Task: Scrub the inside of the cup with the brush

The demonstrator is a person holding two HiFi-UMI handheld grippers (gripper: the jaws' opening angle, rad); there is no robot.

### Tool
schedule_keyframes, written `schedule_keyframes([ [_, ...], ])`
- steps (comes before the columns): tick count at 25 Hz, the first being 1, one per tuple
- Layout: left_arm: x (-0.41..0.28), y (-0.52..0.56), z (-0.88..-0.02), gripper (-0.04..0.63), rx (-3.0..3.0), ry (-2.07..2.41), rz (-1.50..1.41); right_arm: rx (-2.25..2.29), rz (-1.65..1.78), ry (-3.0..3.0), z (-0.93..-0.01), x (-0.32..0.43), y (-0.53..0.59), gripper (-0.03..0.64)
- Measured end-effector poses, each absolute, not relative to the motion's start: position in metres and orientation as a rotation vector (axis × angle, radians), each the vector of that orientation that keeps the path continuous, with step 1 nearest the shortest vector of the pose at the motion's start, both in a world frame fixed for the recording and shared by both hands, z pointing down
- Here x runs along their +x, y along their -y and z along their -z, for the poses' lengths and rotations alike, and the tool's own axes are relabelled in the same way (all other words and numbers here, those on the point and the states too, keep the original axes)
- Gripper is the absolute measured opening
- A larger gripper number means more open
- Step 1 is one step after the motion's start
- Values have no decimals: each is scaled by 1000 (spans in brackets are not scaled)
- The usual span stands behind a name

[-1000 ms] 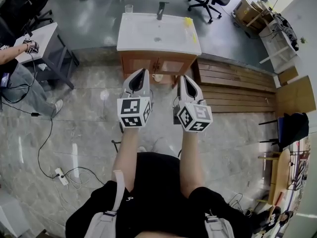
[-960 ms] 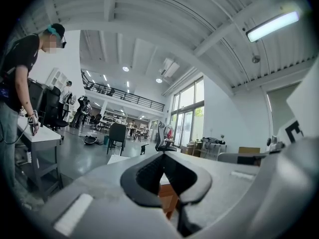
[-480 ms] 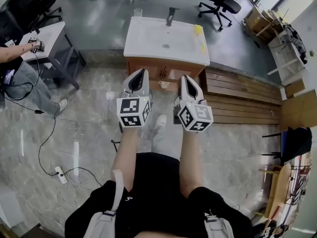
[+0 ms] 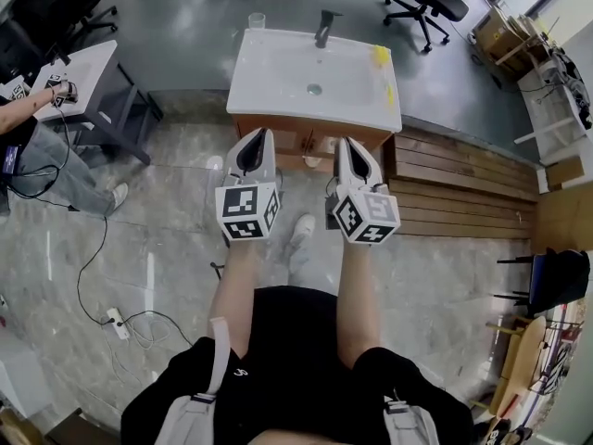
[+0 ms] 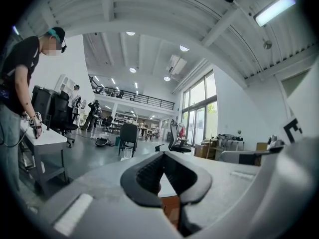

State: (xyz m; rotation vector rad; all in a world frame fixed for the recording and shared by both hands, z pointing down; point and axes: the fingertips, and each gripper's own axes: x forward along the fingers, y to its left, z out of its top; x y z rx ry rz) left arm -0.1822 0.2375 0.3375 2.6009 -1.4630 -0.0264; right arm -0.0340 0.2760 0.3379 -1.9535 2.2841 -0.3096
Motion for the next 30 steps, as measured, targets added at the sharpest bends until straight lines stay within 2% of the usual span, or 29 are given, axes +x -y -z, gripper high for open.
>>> schedule_keyframes([
  [14,-100,-142,-354,-2,2588,1461,-54,-1992,329,-2260,-346,57,-180,-3],
  [30,-39,-42,-350,-2,2554,1545,-55,-1945,293,-2285,-336,129,-77,-3],
])
